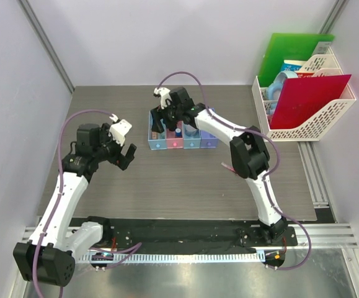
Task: Sort the stationery into containers
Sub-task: Place the stationery in the storage box, then pick up the pen from the center of the board.
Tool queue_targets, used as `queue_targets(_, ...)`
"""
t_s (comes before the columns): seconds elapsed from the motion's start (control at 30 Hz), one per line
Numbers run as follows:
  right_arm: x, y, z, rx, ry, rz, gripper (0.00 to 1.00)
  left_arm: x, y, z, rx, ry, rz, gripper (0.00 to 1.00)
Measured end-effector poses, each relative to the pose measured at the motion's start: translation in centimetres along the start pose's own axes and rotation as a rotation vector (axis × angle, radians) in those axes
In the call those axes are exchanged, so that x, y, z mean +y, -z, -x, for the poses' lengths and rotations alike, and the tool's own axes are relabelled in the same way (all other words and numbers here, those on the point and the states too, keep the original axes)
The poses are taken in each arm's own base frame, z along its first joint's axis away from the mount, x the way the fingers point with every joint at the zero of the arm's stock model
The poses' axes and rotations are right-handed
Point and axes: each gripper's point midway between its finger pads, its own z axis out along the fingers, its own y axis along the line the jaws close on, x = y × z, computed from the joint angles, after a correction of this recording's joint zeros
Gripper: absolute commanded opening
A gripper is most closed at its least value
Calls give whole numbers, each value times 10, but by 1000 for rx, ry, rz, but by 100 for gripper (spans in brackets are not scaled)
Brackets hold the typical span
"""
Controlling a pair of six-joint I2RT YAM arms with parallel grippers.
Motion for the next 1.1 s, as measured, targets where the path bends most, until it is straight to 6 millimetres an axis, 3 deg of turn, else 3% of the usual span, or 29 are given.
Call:
queue_targets(0.2,14,67,20,-13,72,-44,80,-5,-8,10,-15,-32,-70,100)
queue_targets(0.3,19,117,38,-44,164,-91,80,-13,-12,16,-29,-66,-125,100)
queue_targets(0.4,18,173,42,-48,298,-157,81,-27,-23,26,-27,-149,-192,100)
queue_targets(0.5,6,225,17,8,419,-220,81,-47,-40,31,-11,-253,-278,100)
queue_targets(0.63,-42,276,-50,171,444,-296,81,-78,-70,25,42,-385,-406,100)
queue_targets(0.73,-76,300,-110,321,406,-327,80,-105,-93,15,93,-488,-499,100)
queue_targets(0.87,-84,319,-175,477,384,-292,78,-147,-124,1,157,-608,-616,100)
queue_targets(0.93,-83,326,-194,520,385,-272,74,-163,-137,-2,176,-653,-655,100)
queue_targets(1.1,-85,342,-208,554,337,-282,73,-189,-157,11,159,-701,-689,100)
